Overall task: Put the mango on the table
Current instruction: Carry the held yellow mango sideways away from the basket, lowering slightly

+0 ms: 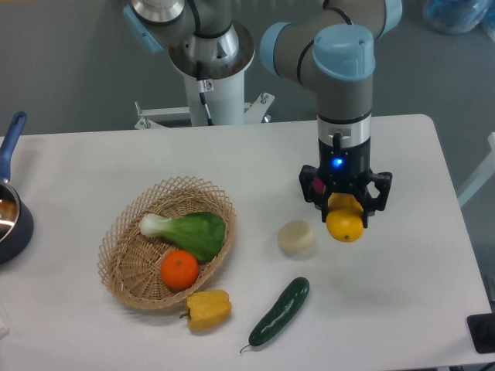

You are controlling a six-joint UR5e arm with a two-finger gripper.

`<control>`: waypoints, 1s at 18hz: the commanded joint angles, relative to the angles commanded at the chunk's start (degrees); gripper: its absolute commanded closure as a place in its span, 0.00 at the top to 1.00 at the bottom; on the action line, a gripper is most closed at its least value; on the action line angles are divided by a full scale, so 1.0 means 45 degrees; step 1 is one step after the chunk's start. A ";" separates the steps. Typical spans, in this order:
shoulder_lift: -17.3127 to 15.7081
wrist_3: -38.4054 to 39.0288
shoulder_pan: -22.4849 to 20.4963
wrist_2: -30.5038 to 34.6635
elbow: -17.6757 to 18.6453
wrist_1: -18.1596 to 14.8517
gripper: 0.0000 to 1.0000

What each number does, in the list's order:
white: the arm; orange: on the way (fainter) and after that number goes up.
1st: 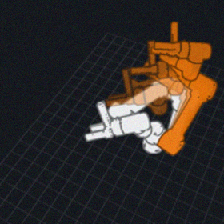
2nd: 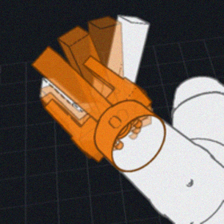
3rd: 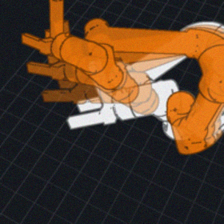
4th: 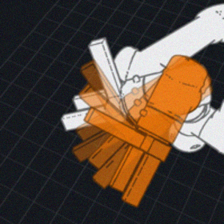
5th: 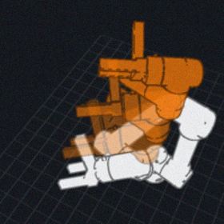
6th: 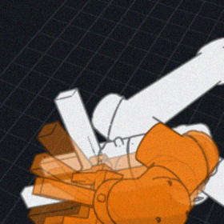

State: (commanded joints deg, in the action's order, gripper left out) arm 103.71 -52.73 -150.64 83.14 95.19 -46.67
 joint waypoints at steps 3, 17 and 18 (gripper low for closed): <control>0.0020 0.0000 0.0000 0.0000 -0.0019 0.0000 0.34; -0.0214 -0.0700 -0.0098 0.0156 0.0526 -0.0078 0.34; -0.0273 -0.0955 -0.0098 0.0195 0.0682 -0.0078 0.34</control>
State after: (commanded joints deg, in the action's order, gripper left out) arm 102.48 -57.03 -151.08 84.02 98.25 -47.02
